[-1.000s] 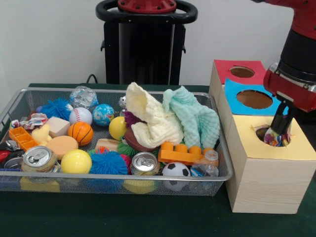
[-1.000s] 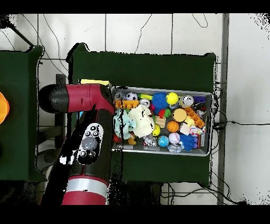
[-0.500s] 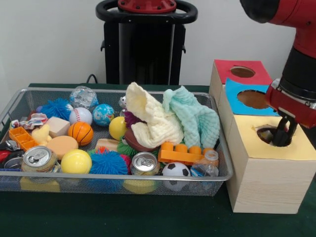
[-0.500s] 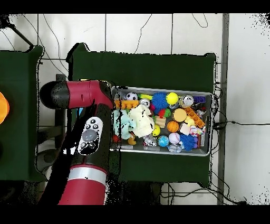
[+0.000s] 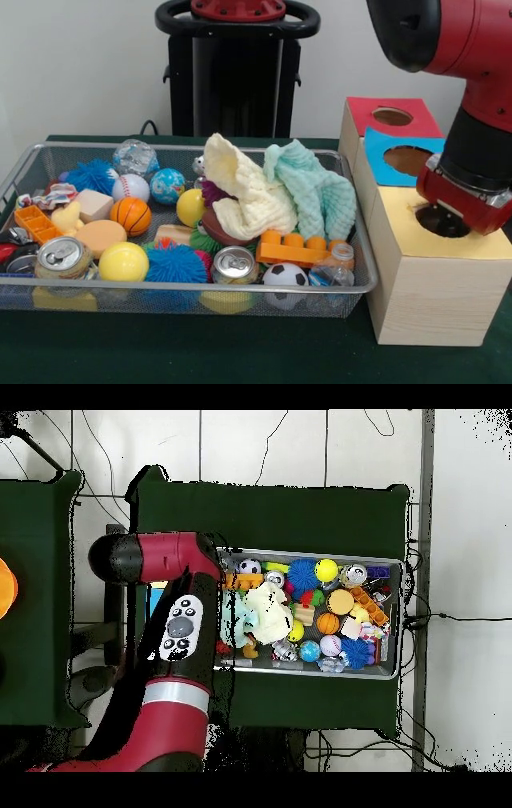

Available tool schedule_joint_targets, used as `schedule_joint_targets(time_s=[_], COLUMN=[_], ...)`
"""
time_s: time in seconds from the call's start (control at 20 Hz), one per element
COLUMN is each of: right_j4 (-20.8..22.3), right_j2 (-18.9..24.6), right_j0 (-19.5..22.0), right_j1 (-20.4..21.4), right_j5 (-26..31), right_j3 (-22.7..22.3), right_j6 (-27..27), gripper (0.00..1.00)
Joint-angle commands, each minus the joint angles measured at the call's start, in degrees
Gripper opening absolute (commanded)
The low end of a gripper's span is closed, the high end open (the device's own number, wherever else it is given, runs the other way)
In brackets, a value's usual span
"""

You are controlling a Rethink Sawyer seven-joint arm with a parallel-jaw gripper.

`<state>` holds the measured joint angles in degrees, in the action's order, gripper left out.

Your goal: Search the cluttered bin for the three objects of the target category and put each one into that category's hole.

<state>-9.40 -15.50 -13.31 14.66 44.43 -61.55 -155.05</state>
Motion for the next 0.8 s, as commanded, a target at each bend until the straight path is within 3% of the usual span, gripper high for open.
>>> schedule_joint_targets(time_s=[0.05, 0.45, 0.8], right_j4=[1.74, 0.98, -0.32], right_j2=[2.47, 4.94, 7.00], right_j0=[3.77, 4.29, 4.56], right_j1=[-3.64, -0.83, 3.98], right_j5=[-2.87, -3.68, -0.18], right_j3=[2.22, -0.48, -2.55], right_j6=[-1.87, -0.43, 1.46], gripper=[0.00, 0.00, 0.00])
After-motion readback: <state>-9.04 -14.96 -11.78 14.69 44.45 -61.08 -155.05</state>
